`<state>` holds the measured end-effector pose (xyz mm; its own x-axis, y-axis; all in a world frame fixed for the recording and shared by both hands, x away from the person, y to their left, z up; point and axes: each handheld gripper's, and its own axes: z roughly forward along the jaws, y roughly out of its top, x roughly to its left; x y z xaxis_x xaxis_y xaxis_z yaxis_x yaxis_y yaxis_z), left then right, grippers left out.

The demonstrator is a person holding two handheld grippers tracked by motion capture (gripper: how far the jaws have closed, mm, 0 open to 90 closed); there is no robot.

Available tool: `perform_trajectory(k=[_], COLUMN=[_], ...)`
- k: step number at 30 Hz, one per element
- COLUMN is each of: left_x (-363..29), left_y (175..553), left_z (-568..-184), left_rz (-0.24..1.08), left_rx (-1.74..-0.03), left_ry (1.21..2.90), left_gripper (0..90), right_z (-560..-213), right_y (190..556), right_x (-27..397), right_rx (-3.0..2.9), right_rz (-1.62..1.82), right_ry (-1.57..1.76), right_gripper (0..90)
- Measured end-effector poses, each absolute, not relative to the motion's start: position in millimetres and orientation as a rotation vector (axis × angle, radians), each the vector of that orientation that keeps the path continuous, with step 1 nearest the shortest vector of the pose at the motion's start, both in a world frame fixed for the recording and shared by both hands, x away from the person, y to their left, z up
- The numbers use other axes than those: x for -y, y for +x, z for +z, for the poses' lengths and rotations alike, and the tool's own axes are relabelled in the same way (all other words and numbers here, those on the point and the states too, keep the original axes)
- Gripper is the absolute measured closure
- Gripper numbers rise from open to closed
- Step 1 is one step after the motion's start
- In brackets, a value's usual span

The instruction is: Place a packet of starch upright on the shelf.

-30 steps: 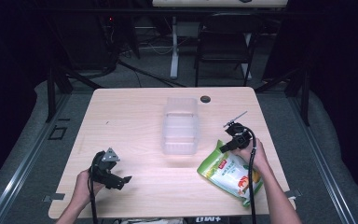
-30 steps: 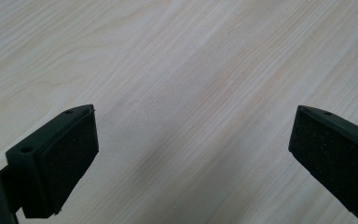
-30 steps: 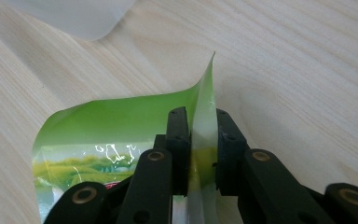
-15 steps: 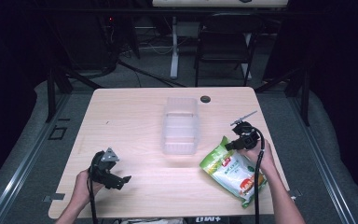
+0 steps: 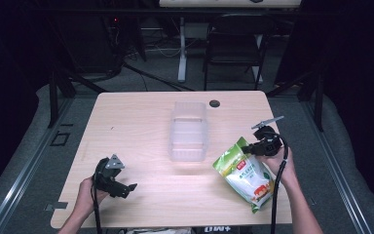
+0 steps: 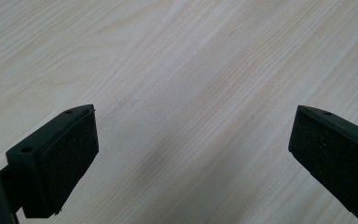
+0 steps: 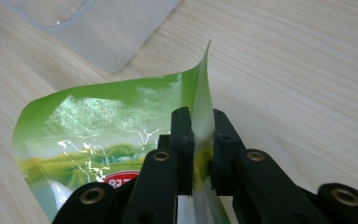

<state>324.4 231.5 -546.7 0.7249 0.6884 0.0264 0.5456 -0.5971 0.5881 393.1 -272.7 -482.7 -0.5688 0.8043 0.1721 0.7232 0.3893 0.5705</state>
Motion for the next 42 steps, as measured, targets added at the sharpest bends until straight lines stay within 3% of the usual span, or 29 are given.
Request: perform_trajectory(k=[42], left_x=[-232.0], left_y=[323.9], left_z=[-546.6], left_rz=[0.34], left_rx=[-0.937], left_ry=[2.369], left_gripper=[1.6], right_z=[-440.0], right_y=[364.5], right_x=[288.1], right_rx=[-2.374], right_rz=[1.103], right_ry=[1.359], right_gripper=[87.1])
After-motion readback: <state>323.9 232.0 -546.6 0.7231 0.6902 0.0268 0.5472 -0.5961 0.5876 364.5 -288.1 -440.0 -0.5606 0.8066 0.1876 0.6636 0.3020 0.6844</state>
